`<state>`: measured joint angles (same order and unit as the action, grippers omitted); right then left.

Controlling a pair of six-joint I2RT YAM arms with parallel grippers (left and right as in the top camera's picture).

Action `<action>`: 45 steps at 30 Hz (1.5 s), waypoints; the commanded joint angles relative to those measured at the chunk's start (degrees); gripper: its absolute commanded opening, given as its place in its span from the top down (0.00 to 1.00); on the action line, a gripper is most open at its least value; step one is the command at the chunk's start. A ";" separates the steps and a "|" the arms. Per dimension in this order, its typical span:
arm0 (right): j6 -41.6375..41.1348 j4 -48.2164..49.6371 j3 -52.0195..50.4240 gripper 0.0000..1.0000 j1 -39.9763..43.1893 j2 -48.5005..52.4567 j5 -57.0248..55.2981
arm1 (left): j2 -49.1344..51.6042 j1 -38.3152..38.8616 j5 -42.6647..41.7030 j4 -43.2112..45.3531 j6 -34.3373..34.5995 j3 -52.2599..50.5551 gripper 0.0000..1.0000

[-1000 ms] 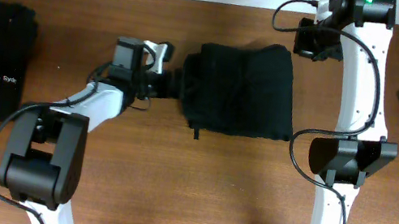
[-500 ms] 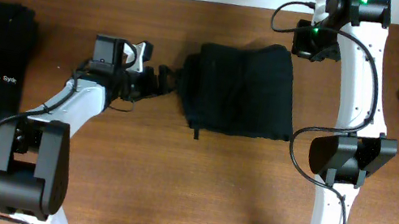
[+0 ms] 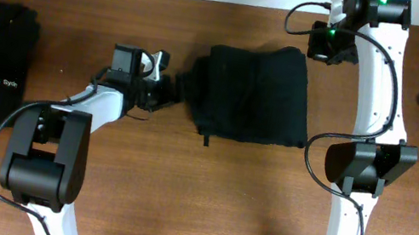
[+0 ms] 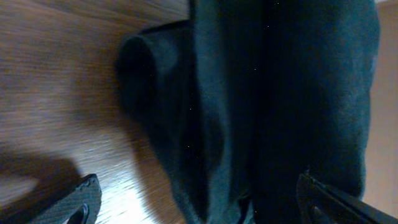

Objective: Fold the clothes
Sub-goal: 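Grasp the black trouser bundle's left and right sides with both grippers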

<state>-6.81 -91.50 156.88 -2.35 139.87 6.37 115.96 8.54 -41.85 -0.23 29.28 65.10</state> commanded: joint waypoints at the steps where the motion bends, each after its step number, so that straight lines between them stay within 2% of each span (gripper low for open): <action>1: 0.61 -0.02 -2.08 0.96 1.36 0.22 0.46 | 0.87 2.05 -1.49 2.36 2.05 0.42 0.01; 7: 0.37 2.10 -11.65 0.96 3.58 0.22 -1.51 | 0.87 3.32 -1.51 6.99 4.31 0.42 0.01; 18: -2.21 7.58 -24.50 0.96 6.10 0.22 -0.72 | 0.87 2.51 -4.70 8.00 5.92 0.44 0.01; 22: -2.23 8.41 -26.16 0.96 6.08 0.22 -0.37 | 0.87 2.05 -9.38 10.64 5.88 0.42 0.01; 26: -2.23 8.81 -26.18 0.96 6.08 0.22 -0.33 | 0.87 2.08 -10.47 10.86 5.86 0.42 0.00; 35: -2.23 9.44 -26.18 0.96 6.08 0.22 1.03 | 0.94 2.14 -6.56 1.90 1.11 0.42 0.01; 45: -2.01 9.46 -26.18 0.96 4.66 1.07 3.96 | 0.94 2.84 -7.91 6.95 2.16 0.42 0.00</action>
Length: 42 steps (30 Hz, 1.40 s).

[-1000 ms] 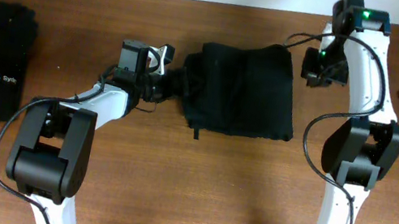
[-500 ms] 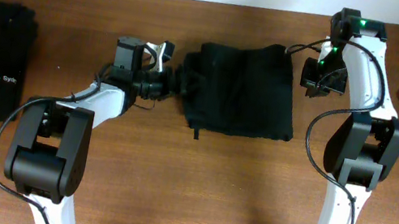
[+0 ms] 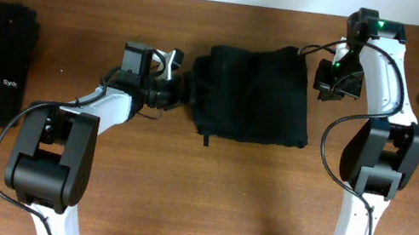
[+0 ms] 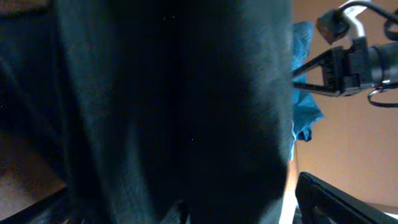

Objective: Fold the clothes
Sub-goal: 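Grasp the black trouser bundle's left and right sides with both grippers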

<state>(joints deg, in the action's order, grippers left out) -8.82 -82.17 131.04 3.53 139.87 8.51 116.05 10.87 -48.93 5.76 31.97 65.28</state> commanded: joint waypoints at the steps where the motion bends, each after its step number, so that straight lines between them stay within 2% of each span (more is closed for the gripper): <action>1: 0.02 0.13 -0.39 0.96 -1.53 1.40 2.32 | 0.85 0.70 -0.81 1.11 -0.55 0.24 0.01; 12: -0.02 0.48 -0.39 0.96 -3.93 4.92 0.55 | 1.27 1.77 0.28 1.03 -0.55 0.24 0.01; 22: 1.14 1.92 -0.39 0.96 -6.60 4.94 3.50 | 3.10 2.49 1.14 1.36 -0.52 0.24 0.01; 29: 1.11 1.75 -0.39 0.96 -7.56 4.94 3.74 | 5.66 2.75 0.04 7.43 2.38 0.26 0.01; 38: 1.36 1.60 -0.39 0.96 -7.72 4.94 4.96 | 6.12 4.42 0.72 10.67 2.62 0.26 0.01; 42: 1.36 1.38 -0.39 0.96 -7.69 4.94 5.25 | 7.80 4.90 0.70 13.46 5.07 0.26 0.01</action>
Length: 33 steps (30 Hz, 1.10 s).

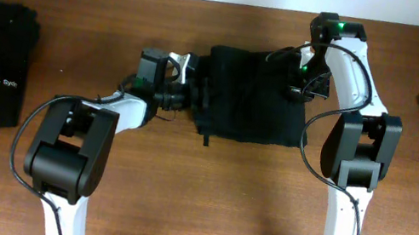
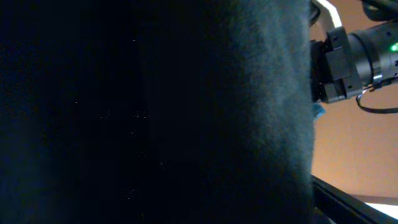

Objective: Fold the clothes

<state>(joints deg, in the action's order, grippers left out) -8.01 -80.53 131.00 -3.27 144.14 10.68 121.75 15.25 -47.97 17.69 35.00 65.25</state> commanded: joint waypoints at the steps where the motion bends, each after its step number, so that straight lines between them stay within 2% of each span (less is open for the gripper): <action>1: 0.55 -0.24 -0.35 0.96 -0.90 0.68 3.08 | 2.47 0.55 -0.33 2.10 3.02 0.28 0.01; 3: 0.55 -0.26 -0.35 0.96 -0.90 0.68 3.08 | 3.37 0.55 -0.42 3.65 3.89 0.28 0.01; 4: 0.55 -0.26 -0.35 0.96 -0.90 0.68 3.08 | 3.76 0.52 -0.39 4.63 4.26 0.28 0.07; 6: 0.55 -0.26 -0.35 0.96 -0.90 0.68 3.10 | 4.09 0.55 -0.42 5.88 4.26 0.33 0.34; 9: 0.55 -0.52 -0.35 0.96 -0.90 0.68 3.10 | 4.15 0.74 -0.37 6.38 4.24 0.76 0.56; 12: 0.57 -1.27 -0.24 0.96 -0.90 0.66 3.08 | 4.15 0.74 -0.28 9.90 4.24 1.66 0.91; 13: 0.55 -1.95 0.07 0.96 -0.83 0.52 3.08 | 4.15 0.72 -0.28 12.66 4.33 2.16 1.00; 16: 0.76 -4.70 3.19 0.96 -0.28 -0.07 3.06 | 4.15 -0.09 -0.24 17.53 6.03 5.49 1.00; 21: 0.74 -8.48 17.46 0.96 1.81 -2.89 3.06 | 4.15 -2.67 -0.28 11.52 5.70 12.37 1.00; 27: 0.72 -11.47 33.64 0.96 3.45 -4.20 3.04 | 4.13 -5.95 -0.24 10.95 5.70 16.04 1.00; 30: 0.70 -11.74 36.68 0.96 4.04 -4.26 3.06 | 4.13 -6.58 -0.20 5.38 5.64 16.13 0.99; 33: 0.72 -12.07 36.33 0.96 4.09 -4.17 2.80 | 4.13 -6.19 -0.13 -1.92 0.83 16.13 1.00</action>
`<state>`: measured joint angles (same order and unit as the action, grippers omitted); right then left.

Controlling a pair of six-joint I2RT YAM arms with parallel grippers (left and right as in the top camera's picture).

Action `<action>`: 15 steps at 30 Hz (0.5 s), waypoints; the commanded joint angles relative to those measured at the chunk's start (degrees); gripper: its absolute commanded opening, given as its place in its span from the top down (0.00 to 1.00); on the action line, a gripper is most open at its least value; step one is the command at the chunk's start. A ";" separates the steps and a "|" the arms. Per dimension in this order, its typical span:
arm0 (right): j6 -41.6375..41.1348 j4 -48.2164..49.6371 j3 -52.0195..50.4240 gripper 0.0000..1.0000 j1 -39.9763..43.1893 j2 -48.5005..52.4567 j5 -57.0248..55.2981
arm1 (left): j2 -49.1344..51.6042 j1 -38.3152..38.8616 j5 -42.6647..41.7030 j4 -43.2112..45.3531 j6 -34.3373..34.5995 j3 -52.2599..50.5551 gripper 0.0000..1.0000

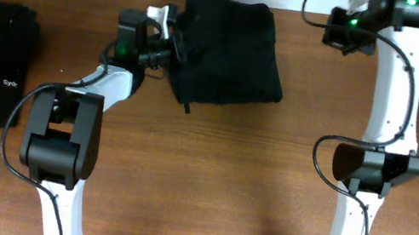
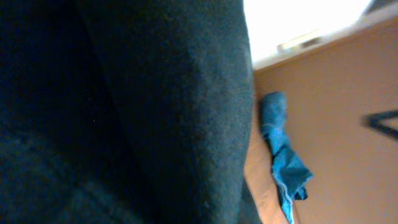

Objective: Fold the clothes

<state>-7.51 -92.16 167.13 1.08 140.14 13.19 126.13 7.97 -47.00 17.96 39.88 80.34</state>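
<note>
A black garment, folded into a thick block, lies at the table's back edge, left of centre. My left gripper is at its left edge and shut on the cloth. In the left wrist view the same black cloth fills nearly the whole frame and hides the fingers. My right gripper hovers at the back of the table, to the right of the garment and apart from it. Its jaws are too small to read.
A folded black shirt with a white logo lies at the far left. Blue jeans are heaped at the right edge, also seen as blue jeans in the left wrist view. The brown table stretches out in front.
The black garment has shifted left and toward the back edge, along with my left gripper. My right gripper, then on the garment's top right corner, is now off it, up and to the right.
My left gripper stood just left of the black garment at the table's centre, the right one off its top right corner. The left was then pushed into the cloth's left edge and the right reached the corner. Now the garment lies further back and left.
</note>
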 commanded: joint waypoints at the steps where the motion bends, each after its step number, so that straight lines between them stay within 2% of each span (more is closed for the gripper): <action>1: 0.22 -0.42 -0.33 0.96 -0.26 -0.17 0.11 | -0.24 1.31 -0.92 -3.54 -4.92 1.05 0.99; 11: 0.22 0.07 -1.22 0.96 -0.31 -0.17 0.11 | -0.79 0.70 4.39 -5.90 -5.16 1.05 0.99; 15: 0.22 1.31 -1.22 0.96 -0.31 0.24 0.11 | -0.79 0.85 6.99 -12.63 -5.22 1.05 0.99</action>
<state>-7.51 -91.48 166.06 1.04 139.87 13.19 126.13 8.82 -42.06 7.94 35.99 80.51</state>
